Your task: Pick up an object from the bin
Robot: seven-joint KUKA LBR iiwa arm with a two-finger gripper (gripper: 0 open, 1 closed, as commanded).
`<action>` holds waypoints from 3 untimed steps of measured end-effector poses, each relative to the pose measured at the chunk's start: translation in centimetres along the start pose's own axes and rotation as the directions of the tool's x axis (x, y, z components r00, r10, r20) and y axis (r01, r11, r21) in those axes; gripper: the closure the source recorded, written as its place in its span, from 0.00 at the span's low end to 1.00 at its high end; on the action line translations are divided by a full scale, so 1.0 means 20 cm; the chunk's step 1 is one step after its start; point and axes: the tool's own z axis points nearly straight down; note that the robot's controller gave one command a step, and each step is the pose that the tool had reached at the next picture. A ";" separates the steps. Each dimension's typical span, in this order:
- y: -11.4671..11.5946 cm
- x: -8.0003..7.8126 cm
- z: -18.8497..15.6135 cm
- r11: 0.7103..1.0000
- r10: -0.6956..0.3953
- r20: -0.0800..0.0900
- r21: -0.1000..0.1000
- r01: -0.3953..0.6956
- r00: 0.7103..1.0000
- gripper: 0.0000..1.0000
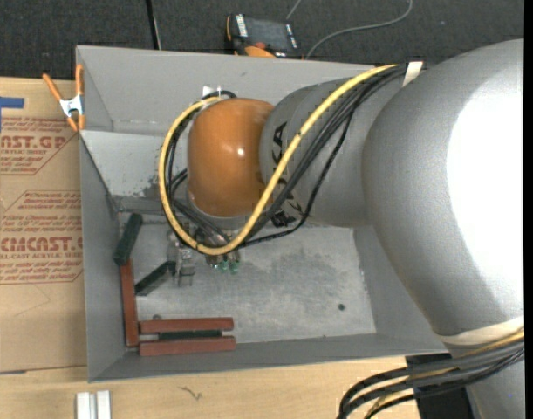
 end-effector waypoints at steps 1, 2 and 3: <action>0.16 -0.23 -0.38 0.968 -0.252 0.005 0.000 0.252 0.968 1.00; 0.09 0.17 -0.22 0.927 -0.374 -0.009 0.000 0.374 0.927 1.00; 0.09 0.16 -0.23 0.928 -0.373 -0.002 0.000 0.373 0.928 0.00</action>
Offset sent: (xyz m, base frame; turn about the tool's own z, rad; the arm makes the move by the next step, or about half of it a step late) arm 0.0405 0.0329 0.0734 -0.2525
